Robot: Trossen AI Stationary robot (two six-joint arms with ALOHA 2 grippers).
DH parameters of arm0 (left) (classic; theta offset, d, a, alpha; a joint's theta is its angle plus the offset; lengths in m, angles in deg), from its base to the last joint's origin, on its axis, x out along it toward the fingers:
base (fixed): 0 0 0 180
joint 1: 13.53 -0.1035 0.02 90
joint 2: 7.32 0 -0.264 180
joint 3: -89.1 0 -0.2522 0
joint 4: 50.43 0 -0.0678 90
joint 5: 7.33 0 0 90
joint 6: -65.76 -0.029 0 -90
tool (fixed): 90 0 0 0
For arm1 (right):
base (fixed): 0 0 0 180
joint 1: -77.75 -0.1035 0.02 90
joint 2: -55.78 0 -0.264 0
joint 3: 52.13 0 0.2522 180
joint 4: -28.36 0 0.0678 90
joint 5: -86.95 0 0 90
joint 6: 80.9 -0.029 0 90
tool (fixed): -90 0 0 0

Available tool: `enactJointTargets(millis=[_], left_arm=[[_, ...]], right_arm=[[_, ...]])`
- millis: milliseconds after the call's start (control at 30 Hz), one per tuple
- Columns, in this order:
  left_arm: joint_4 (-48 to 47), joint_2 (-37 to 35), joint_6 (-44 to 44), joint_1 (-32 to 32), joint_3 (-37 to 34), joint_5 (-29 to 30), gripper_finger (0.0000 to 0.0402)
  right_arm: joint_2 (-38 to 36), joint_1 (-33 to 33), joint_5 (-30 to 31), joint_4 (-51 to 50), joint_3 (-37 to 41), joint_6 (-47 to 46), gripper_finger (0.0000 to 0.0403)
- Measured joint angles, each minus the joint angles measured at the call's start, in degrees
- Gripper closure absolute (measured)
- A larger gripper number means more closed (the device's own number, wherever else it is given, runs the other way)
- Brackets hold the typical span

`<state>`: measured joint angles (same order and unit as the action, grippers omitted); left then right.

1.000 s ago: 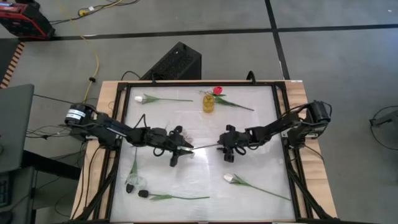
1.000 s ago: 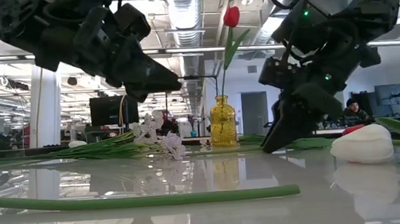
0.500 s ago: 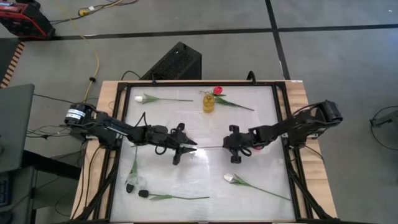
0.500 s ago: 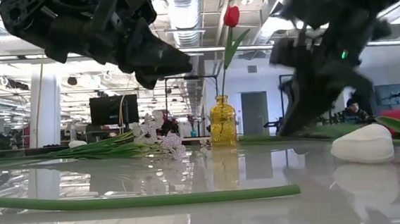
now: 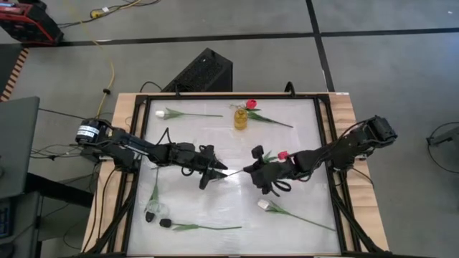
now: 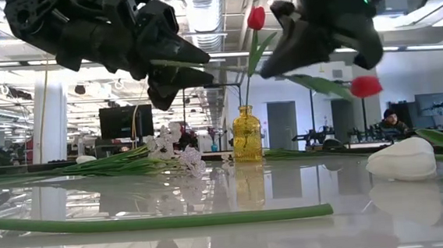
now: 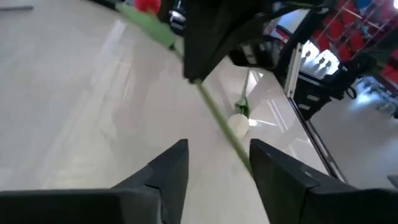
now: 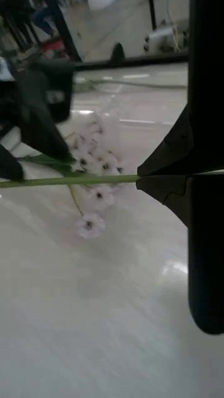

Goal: Sort flowers into vase by color
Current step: Put the red tulip into the yellow vase

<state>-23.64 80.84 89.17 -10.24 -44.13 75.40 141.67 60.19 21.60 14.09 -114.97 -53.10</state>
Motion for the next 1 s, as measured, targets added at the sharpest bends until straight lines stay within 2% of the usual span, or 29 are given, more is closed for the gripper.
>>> enactJointTargets(millis=[133,300,467,567,700,867,1000], left_arm=[[-0.09,0.00,1.30,-0.04,0.00,-1.52,0.0214],[-2.74,0.02,1.94,0.03,0.00,-4.04,0.0209],[-8.39,0.06,2.96,-0.04,0.00,-0.48,0.0209],[-10.46,0.07,2.83,-0.06,0.00,1.45,0.0209],[-10.69,0.07,1.69,0.28,0.00,-0.01,0.0209],[-12.47,0.07,0.67,0.86,0.00,-1.02,0.0209],[-16.33,0.07,0.71,0.89,0.00,-2.14,0.0209]], right_arm=[[3.15,0.85,0.98,0.04,-1.85,1.79,0.0385],[10.57,1.59,1.28,-0.22,-5.70,7.92,0.0385],[16.71,1.43,1.20,-0.23,-13.54,10.89,0.0385],[19.84,0.97,1.07,-4.05,-18.25,13.48,0.0385],[23.58,1.04,1.33,-8.38,-23.68,17.40,0.0385],[26.89,1.21,1.36,-10.76,-28.48,17.76,0.0385],[27.00,1.16,2.25,-12.01,-29.43,17.72,0.0384]])
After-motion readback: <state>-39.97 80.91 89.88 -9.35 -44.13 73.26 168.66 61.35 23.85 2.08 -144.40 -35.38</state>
